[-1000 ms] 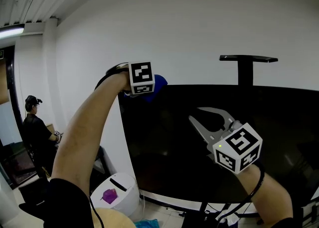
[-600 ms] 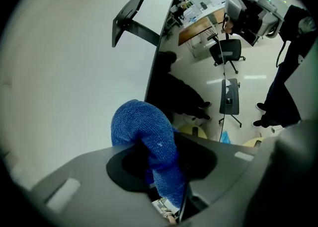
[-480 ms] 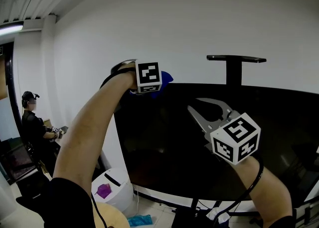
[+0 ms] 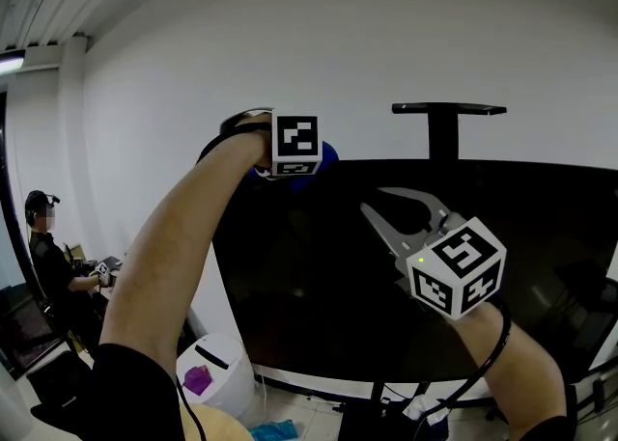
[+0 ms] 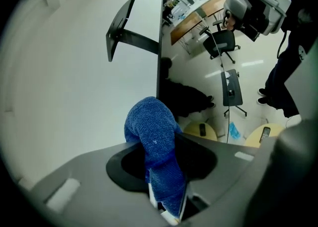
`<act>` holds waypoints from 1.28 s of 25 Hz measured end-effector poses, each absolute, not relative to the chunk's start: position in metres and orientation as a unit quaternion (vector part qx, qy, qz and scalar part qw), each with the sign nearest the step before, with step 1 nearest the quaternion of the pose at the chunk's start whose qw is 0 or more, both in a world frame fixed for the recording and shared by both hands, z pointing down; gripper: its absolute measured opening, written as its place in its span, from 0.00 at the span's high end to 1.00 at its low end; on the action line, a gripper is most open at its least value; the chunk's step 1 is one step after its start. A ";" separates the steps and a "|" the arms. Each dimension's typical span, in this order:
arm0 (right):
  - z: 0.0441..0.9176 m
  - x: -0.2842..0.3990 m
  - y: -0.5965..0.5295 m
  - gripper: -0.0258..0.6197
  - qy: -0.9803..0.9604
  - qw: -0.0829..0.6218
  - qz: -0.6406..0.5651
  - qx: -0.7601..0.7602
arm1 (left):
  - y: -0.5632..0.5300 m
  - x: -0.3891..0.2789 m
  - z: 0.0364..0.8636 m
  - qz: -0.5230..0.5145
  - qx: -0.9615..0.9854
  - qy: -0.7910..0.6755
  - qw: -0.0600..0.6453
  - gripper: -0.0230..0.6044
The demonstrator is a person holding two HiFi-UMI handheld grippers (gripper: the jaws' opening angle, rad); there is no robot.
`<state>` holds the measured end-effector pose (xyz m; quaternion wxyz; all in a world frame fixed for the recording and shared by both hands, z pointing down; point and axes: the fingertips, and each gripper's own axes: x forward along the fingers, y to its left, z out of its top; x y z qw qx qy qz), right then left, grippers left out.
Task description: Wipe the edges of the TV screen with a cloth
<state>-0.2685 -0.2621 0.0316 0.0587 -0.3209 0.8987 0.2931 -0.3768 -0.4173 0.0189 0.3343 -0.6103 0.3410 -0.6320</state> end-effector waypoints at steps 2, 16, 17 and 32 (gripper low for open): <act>0.034 -0.265 -0.262 0.83 0.897 0.057 0.291 -0.326 | -0.417 -0.370 0.020 -0.633 -0.608 0.336 0.342 0.76; 0.026 -0.170 -0.277 0.83 0.869 0.029 0.310 -0.385 | -0.415 -0.285 0.018 -0.630 -0.623 0.310 0.345 0.76; 0.026 -0.161 -0.276 0.83 0.869 0.028 0.311 -0.383 | -0.414 -0.275 0.017 -0.628 -0.626 0.309 0.344 0.76; 0.030 0.017 -0.258 0.83 0.869 0.018 0.314 -0.383 | -0.396 -0.088 0.015 -0.604 -0.638 0.315 0.358 0.76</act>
